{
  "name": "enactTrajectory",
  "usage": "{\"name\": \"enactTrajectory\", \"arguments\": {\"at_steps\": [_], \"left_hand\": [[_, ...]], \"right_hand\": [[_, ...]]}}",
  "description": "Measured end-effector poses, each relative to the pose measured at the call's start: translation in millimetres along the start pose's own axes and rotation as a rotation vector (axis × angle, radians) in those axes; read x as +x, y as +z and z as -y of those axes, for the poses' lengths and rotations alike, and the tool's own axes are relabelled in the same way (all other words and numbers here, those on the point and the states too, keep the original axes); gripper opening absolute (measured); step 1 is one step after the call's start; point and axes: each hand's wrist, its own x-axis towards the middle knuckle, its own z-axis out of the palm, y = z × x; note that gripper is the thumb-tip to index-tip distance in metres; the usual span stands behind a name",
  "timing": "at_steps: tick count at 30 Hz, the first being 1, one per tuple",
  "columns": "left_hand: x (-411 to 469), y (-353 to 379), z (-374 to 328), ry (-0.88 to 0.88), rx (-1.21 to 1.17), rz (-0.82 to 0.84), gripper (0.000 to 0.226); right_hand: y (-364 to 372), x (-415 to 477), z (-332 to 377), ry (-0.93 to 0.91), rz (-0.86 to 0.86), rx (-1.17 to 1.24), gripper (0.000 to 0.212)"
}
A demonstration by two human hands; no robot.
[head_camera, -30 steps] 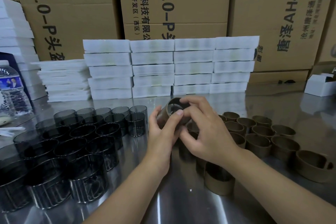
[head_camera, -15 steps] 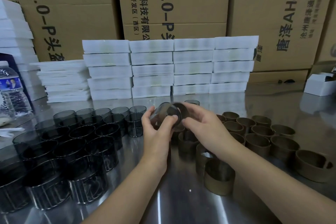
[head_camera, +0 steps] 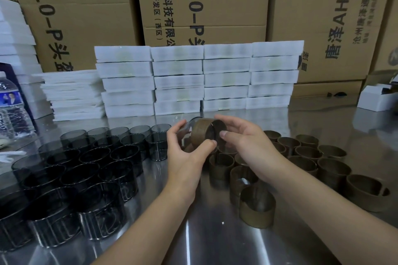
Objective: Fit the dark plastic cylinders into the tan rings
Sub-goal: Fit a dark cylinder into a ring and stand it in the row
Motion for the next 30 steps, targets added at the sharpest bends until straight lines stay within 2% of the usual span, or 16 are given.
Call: {"name": "enactTrajectory", "arguments": {"at_steps": [10, 16, 22, 23, 27, 30], "left_hand": [[6, -5, 1, 0.014, 0.023, -0.044, 0.058], [8, -7, 1, 0.002, 0.001, -0.046, 0.036], [4, -4, -7, -0.153, -0.238, -0.035, 0.024], [3, -2, -7, -0.175, -0.264, -0.010, 0.028], [-4, 5, -10, -0.240, -0.250, 0.099, 0.073], [-6, 7, -10, -0.268, -0.246, 0.120, 0.081]], "right_hand": [[-3, 1, -2, -0.026, 0.064, 0.047, 0.030], [-3, 1, -3, 0.005, 0.083, 0.045, 0.028], [-4, 4, -6, 0.064, 0.072, 0.088, 0.030], [-4, 5, -6, 0.098, 0.067, 0.092, 0.036], [-5, 7, -8, 0.256, 0.144, 0.229, 0.066], [-2, 5, -10, 0.250, 0.151, 0.286, 0.070]]}}
